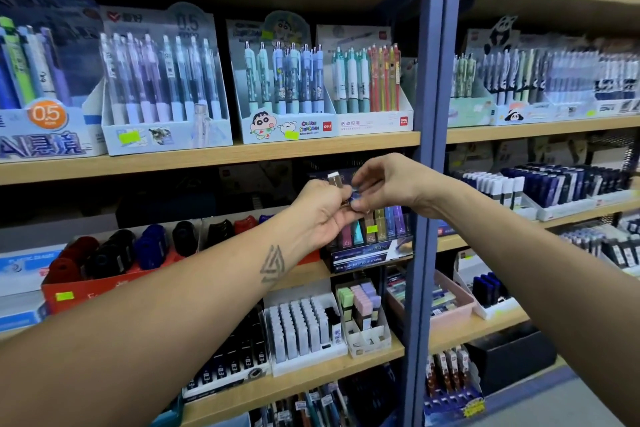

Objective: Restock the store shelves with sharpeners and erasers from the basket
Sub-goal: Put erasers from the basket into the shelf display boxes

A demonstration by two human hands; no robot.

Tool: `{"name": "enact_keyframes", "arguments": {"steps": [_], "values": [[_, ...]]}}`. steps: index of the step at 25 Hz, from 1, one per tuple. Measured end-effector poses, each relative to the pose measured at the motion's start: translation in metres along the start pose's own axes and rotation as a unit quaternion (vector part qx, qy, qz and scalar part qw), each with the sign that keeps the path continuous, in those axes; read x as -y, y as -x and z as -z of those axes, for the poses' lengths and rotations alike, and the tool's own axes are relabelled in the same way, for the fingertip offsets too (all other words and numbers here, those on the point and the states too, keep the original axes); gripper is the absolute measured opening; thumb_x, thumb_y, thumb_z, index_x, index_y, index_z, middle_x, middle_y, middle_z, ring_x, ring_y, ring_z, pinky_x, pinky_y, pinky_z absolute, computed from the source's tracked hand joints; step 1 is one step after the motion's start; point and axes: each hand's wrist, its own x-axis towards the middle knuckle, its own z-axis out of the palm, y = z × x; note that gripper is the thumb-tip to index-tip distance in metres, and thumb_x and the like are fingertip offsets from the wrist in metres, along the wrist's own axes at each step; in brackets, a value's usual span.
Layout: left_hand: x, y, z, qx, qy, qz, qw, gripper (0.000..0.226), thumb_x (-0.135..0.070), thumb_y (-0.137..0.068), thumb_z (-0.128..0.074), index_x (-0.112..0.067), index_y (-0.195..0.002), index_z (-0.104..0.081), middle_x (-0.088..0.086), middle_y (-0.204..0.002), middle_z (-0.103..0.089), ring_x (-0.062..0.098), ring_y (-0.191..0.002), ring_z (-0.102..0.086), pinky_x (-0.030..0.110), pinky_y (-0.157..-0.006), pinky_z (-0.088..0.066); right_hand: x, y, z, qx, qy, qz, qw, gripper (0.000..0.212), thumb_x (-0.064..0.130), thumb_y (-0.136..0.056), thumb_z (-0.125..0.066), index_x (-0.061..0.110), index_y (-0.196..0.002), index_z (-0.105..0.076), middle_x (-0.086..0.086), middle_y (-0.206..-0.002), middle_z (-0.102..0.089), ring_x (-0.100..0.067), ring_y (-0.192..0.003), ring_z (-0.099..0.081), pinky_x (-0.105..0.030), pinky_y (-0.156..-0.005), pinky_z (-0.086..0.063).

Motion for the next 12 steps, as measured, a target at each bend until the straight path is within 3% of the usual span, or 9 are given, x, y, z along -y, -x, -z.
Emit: {"name": "enact_keyframes", "arguments": {"steps": [2,5,7,9,12], "values": [[0.003,-0.002,-0.004,-0.011,0.013,0.010,1.000,0.011,0.007,-0.103,-0.039,0.006,-0.108,-0.048,0.031,-0.108,-0.059,0.040,-0.082,-0.066,0.058,-0.082,-0.054,-0.002,0.001,0.001,-0.009,0.051,0.002,0.999,0.024,0.009,-0.072,-0.088,0.005,-0.092,-0.074,-0.016,-0.090,-0.074,-0.024,-0.083,-0.070,-0.040,-0.084,-0.060],[0.005,-0.002,-0.008,-0.001,-0.002,0.017,1.000,0.010,0.003,-0.104,-0.039,0.003,-0.106,-0.049,0.027,-0.098,-0.059,0.044,-0.086,-0.065,0.066,-0.093,-0.048,-0.007,0.001,0.004,-0.036,0.082,-0.016,0.996,0.014,0.007,-0.074,-0.086,0.005,-0.082,-0.074,-0.012,-0.080,-0.074,-0.019,-0.075,-0.068,-0.035,-0.076,-0.059],[0.006,-0.001,-0.007,0.021,-0.037,0.025,0.999,0.015,0.004,-0.104,-0.038,0.004,-0.113,-0.050,0.030,-0.101,-0.061,0.048,-0.094,-0.065,0.064,-0.095,-0.048,-0.014,0.001,0.011,-0.054,0.037,-0.032,0.997,0.012,0.002,-0.079,-0.080,0.002,-0.085,-0.070,-0.014,-0.078,-0.072,-0.021,-0.071,-0.071,-0.034,-0.069,-0.062],[0.007,0.001,-0.003,0.028,-0.057,0.037,0.997,0.016,0.007,-0.103,-0.037,0.003,-0.113,-0.049,0.036,-0.106,-0.061,0.050,-0.098,-0.066,0.057,-0.089,-0.054,-0.024,-0.001,0.022,-0.108,0.038,-0.033,0.993,0.007,0.002,-0.085,-0.075,0.002,-0.090,-0.070,-0.015,-0.076,-0.071,-0.021,-0.066,-0.072,-0.030,-0.062,-0.061],[0.008,0.002,0.003,0.046,-0.063,0.059,0.995,0.010,0.003,-0.105,-0.035,0.003,-0.110,-0.044,0.037,-0.095,-0.063,0.037,-0.076,-0.070,0.039,-0.068,-0.063,-0.034,-0.005,0.039,-0.136,0.173,-0.023,0.975,0.010,0.003,-0.093,-0.066,0.010,-0.097,-0.072,-0.007,-0.077,-0.069,-0.011,-0.059,-0.070,-0.012,-0.053,-0.049]]}}
